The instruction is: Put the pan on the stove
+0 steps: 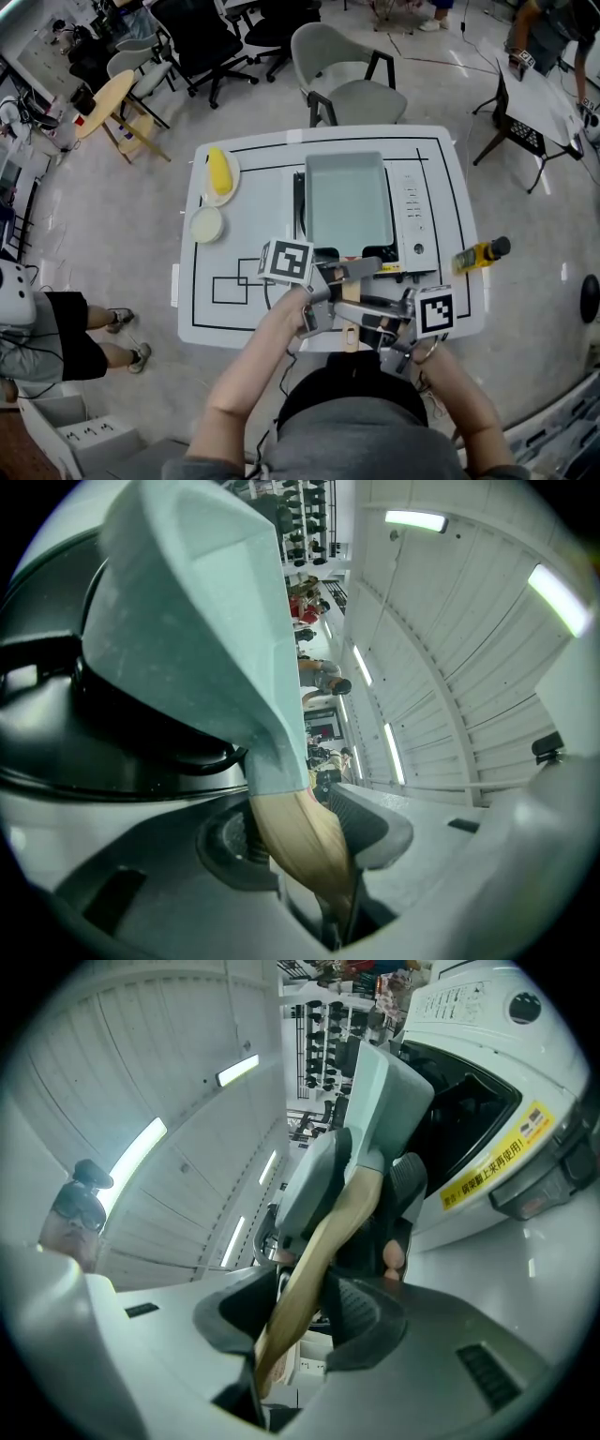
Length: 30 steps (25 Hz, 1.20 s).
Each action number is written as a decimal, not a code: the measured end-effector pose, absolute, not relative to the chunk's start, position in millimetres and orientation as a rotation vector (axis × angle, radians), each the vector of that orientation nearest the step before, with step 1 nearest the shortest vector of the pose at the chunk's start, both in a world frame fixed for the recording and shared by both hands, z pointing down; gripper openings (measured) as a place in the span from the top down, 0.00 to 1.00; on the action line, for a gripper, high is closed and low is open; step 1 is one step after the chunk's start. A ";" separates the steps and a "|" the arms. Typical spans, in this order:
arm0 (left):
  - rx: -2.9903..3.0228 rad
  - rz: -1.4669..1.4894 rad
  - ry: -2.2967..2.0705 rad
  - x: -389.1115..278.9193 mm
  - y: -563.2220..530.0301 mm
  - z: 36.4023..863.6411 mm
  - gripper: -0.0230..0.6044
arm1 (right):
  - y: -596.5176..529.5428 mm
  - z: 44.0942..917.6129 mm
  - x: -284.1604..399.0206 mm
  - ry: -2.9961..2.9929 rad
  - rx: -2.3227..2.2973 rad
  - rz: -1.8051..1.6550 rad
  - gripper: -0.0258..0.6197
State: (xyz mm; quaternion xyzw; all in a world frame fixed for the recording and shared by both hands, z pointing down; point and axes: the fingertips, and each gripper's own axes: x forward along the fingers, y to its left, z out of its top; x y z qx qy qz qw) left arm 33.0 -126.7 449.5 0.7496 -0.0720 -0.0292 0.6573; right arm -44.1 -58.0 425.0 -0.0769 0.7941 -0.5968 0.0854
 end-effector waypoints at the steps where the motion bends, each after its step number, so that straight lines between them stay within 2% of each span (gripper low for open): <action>1: 1.696 -0.068 -0.164 33.0 -126.8 449.1 0.70 | -58.0 425.0 -43.9 2.365 -0.228 -1.785 0.72; 21: 1.687 -0.067 -0.176 32.8 -127.5 451.5 0.70 | -58.2 426.3 -41.9 2.365 -0.209 -1.792 0.73; 30: 1.681 -0.067 -0.177 32.5 -127.0 450.5 0.70 | -55.2 421.4 -33.0 2.385 -0.228 -1.777 0.67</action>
